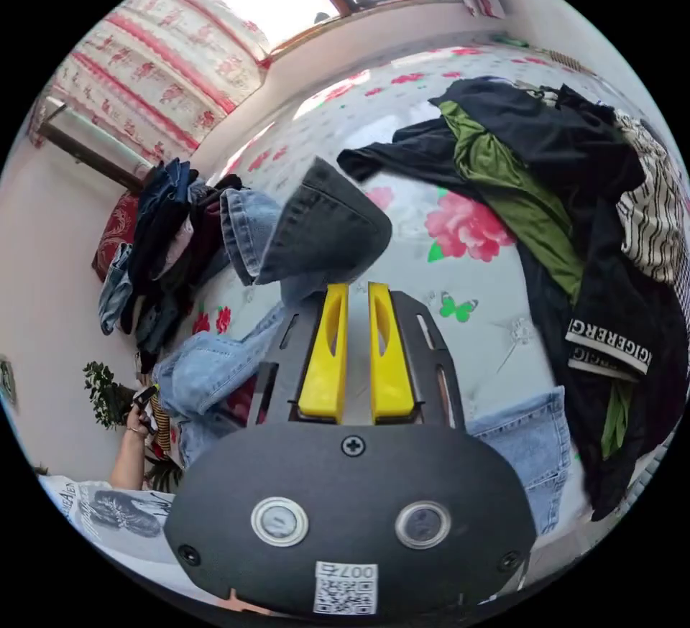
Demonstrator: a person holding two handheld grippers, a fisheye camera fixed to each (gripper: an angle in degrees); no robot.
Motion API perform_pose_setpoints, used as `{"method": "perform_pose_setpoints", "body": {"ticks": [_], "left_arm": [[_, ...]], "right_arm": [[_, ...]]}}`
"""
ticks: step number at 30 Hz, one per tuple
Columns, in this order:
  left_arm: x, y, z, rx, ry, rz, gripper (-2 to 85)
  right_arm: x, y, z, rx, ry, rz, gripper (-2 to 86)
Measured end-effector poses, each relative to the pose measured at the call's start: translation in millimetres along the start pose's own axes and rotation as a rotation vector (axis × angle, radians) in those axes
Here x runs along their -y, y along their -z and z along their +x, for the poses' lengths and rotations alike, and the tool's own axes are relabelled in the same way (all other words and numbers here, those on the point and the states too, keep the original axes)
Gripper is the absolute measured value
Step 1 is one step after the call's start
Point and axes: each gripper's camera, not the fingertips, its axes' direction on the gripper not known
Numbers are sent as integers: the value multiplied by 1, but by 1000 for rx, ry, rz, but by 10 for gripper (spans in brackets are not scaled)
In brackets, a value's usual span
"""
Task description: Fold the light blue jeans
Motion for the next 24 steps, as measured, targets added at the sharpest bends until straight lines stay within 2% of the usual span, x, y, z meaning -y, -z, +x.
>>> {"method": "perform_pose_setpoints", "body": {"ticks": [2, 5, 8, 10, 13, 16, 18, 20, 21, 23, 24], "left_arm": [[-5, 0, -1, 46, 34, -4, 84], [-20, 15, 9, 139, 3, 15, 89], [-28, 28, 24, 144, -44, 39, 88], [-27, 25, 35, 136, -79, 32, 88], [-18, -2, 48, 153, -102, -40, 88], [-17, -44, 49, 186, -113, -158, 88], [-28, -45, 45, 186, -143, -118, 83], [-31, -39, 37, 210, -100, -141, 78], [-34, -36, 38, 284, -107, -162, 76], [-42, -33, 38, 359, -128, -157, 72], [-47, -31, 33, 408, -93, -155, 68]], "right_arm": [[-16, -3, 17, -28, -60, -21, 40], [-31, 8, 20, -91, -38, 53, 46], [-20, 6, -9, -146, 136, 83, 48], [-1, -20, -48, -207, 346, 25, 45], [20, -76, -92, -280, 555, -96, 40], [43, -131, -107, -346, 618, -204, 26], [59, -149, -105, -385, 623, -233, 14], [83, -152, -93, -482, 589, -185, 6], [104, -148, -77, -530, 532, -162, 3], [139, -130, -43, -498, 363, -115, 1], [160, -110, -14, -599, 174, -29, -1]]}}
